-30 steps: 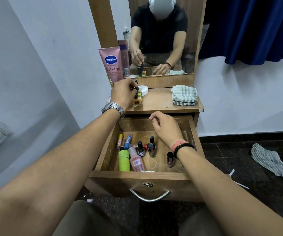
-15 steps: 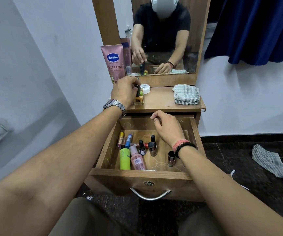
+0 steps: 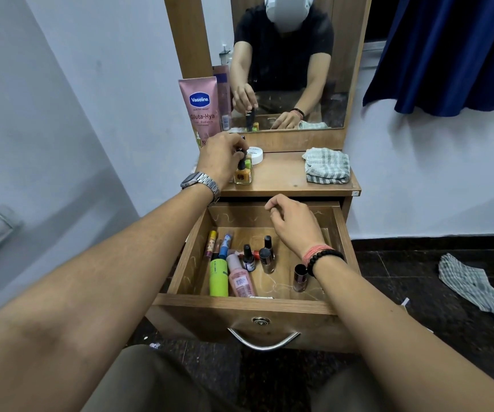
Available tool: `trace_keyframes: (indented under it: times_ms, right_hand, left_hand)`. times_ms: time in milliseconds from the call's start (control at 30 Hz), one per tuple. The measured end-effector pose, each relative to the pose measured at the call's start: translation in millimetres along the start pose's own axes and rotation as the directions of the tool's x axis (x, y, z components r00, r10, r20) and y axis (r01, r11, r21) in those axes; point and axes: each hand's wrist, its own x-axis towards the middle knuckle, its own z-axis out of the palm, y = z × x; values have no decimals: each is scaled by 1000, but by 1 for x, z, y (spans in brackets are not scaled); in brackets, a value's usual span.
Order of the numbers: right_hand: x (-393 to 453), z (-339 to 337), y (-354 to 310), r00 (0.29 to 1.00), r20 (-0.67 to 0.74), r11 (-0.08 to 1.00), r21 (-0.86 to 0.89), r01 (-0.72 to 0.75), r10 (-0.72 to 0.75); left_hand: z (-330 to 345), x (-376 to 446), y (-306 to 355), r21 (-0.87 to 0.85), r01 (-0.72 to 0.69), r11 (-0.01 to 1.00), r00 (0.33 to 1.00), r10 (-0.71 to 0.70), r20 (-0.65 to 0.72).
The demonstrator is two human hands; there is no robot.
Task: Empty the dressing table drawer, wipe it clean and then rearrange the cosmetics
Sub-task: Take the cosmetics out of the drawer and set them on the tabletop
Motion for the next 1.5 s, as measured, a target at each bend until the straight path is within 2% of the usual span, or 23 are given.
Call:
trace_keyframes:
  times_ms: [633, 867, 1033, 1233, 1367, 1500]
  right_hand:
    - [0, 2, 1, 999, 45, 1000, -11, 7, -6]
    - [-1, 1, 0, 998, 65, 1000, -1, -1, 1]
    - [-1, 2, -1, 997, 79, 1000, 10, -15, 14]
    - [-2, 0, -2, 995, 99, 999, -7, -32, 32]
    - [-4, -1, -4, 993, 109, 999, -22, -32, 34]
    - [-5, -1, -4, 991, 127, 999, -40, -32, 37]
  left_hand:
    - [3, 9, -3, -2, 8, 1000, 1000, -8, 22]
    - [-3, 5, -2, 54, -67, 996, 998, 66, 7]
    - [-26, -9, 1, 11, -102, 995, 991, 103, -89]
    - [-43, -55, 1, -94, -99, 991, 992, 91, -85]
    - [-33, -90, -1, -143, -47, 989, 999, 48, 7]
    - [-12, -117, 0, -122, -53, 991, 963, 83, 255]
